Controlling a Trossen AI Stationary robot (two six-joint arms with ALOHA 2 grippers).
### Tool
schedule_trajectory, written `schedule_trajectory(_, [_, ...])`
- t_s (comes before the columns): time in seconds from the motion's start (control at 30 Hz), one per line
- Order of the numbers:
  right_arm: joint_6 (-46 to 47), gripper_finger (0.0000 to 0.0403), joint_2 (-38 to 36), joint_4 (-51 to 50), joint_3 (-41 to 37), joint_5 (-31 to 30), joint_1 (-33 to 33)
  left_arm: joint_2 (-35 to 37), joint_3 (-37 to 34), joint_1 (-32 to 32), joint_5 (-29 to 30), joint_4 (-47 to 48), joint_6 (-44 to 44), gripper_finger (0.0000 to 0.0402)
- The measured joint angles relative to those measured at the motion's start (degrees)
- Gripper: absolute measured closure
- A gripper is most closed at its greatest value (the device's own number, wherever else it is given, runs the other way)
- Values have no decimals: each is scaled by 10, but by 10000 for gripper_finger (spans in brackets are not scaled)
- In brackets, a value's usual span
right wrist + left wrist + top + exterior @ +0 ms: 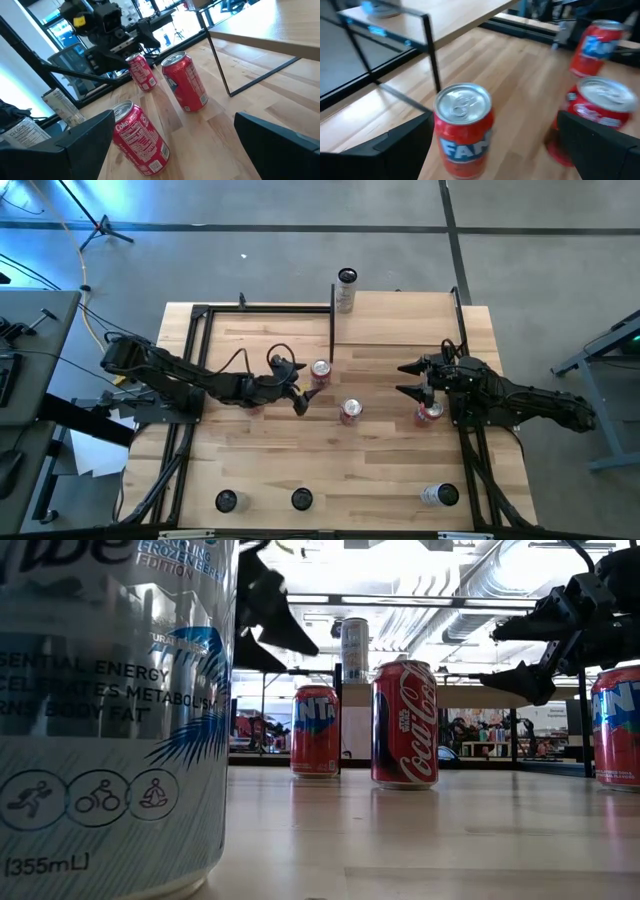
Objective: Place canned beverage on shelf
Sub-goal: Put the left red soda can on the shelf
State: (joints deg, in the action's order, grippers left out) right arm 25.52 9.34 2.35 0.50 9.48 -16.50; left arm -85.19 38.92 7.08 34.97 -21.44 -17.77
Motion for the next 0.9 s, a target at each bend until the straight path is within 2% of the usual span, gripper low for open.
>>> schedule_trajectory(0.63, [0,4,0,0,0,0,0,-161,0,-36,89,-207,0,7])
schedule_trajectory(0.77, [0,4,0,0,0,0,0,-176,0,-46,83,-225,-9,7])
schedule_trajectory(0.9, [0,4,0,0,0,-1,0,-184,0,-58,54,-222,-31,7])
